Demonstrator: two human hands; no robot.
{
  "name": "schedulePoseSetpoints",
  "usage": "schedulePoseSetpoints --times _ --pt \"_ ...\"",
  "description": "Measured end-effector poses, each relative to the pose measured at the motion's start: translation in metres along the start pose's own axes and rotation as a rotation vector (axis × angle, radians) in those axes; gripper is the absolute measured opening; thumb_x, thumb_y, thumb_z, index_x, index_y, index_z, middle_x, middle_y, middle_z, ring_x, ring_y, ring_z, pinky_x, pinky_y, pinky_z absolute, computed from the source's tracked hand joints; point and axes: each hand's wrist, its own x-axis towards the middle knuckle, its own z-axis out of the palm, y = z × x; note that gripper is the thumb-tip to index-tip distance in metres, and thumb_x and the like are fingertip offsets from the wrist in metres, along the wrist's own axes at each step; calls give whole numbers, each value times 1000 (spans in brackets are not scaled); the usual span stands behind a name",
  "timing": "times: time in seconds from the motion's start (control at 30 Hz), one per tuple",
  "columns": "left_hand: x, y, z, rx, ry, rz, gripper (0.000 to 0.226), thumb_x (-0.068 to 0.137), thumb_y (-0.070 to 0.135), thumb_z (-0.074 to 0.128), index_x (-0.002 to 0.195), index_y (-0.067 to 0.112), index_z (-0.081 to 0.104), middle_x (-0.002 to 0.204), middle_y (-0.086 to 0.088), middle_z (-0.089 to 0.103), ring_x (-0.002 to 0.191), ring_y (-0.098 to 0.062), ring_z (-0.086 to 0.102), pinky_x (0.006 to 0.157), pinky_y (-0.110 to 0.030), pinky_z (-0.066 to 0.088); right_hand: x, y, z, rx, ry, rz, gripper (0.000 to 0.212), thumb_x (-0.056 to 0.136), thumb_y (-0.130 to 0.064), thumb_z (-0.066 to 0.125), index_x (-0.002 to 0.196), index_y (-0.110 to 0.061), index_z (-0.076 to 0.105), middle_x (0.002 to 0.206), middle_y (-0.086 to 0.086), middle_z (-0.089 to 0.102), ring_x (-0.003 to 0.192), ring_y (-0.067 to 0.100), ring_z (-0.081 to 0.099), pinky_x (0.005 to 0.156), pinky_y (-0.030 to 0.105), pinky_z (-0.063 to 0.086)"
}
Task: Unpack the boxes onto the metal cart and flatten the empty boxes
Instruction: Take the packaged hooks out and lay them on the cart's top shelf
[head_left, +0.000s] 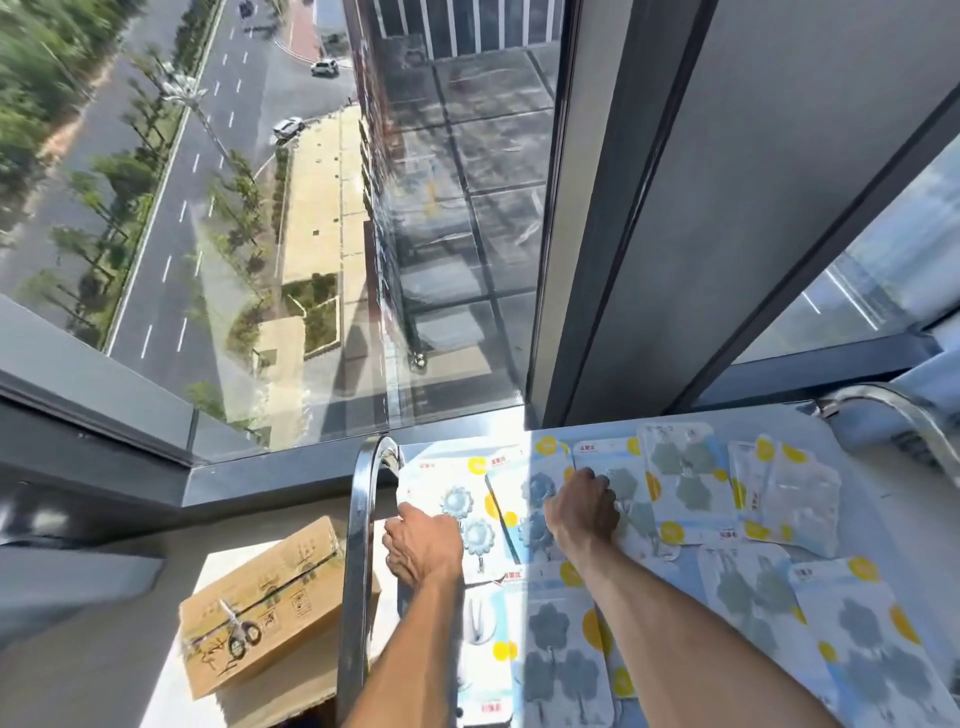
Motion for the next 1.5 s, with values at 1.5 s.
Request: schedulePoseSetpoints --times 1.5 --pt "148 -578 -86 -65 -106 -266 27 84 10 52 103 15 70 112 -15 67 104 -36 62 82 -31 49 -387 -120 482 -213 -487 -479 24 87 -15 52 104 -9 68 104 16 70 98 33 65 83 33 53"
